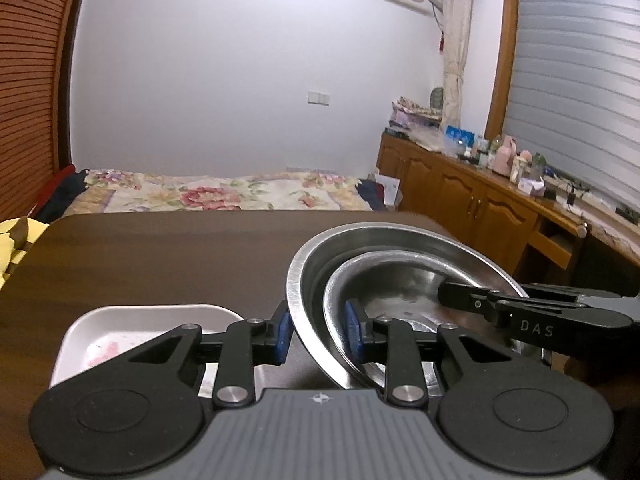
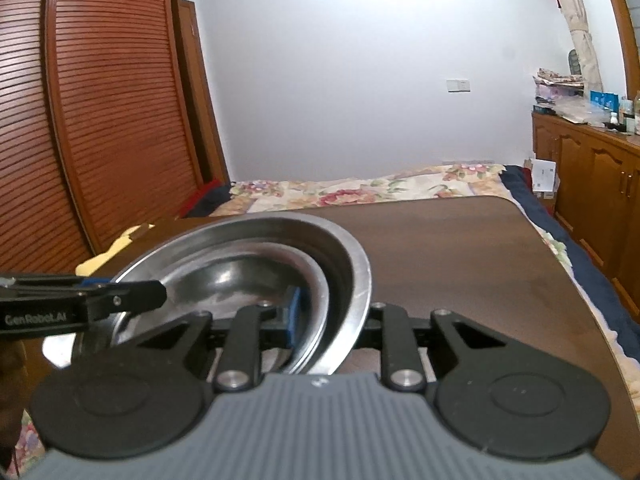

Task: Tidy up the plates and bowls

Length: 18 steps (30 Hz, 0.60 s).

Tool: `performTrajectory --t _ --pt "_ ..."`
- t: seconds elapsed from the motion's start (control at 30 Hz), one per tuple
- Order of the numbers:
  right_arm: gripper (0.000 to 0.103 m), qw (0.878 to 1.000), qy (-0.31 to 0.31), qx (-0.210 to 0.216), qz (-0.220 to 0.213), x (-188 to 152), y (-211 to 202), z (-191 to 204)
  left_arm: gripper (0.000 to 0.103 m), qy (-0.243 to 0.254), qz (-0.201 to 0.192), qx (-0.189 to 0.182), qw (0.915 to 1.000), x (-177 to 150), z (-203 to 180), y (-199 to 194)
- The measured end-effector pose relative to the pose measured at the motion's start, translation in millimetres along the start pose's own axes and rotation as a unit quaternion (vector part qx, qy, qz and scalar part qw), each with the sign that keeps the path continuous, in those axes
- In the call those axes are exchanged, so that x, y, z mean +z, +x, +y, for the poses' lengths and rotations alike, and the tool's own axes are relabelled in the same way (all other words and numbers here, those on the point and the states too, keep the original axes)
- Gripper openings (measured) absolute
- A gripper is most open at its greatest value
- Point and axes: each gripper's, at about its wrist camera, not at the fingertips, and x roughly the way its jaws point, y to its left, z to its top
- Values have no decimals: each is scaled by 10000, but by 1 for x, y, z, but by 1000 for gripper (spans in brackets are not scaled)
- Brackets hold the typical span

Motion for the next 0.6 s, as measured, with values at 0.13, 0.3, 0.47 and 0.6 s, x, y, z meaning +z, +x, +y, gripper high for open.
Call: performTrajectory --t 0.13,0.3,0.47,0.6 --pt "24 9999 -72 71 -20 2 2 10 29 -45 -56 74 9999 3 10 -9" --pt "24 9996 -200 202 -14 9 8 25 29 -124 -182 186 9996 9 26 -20" --pt "24 9990 -287 331 -12 15 17 41 29 -207 -186 283 9992 10 45 -30" --pt "24 9984 -334 455 58 15 23 54 29 -274 -168 347 9989 10 60 -36"
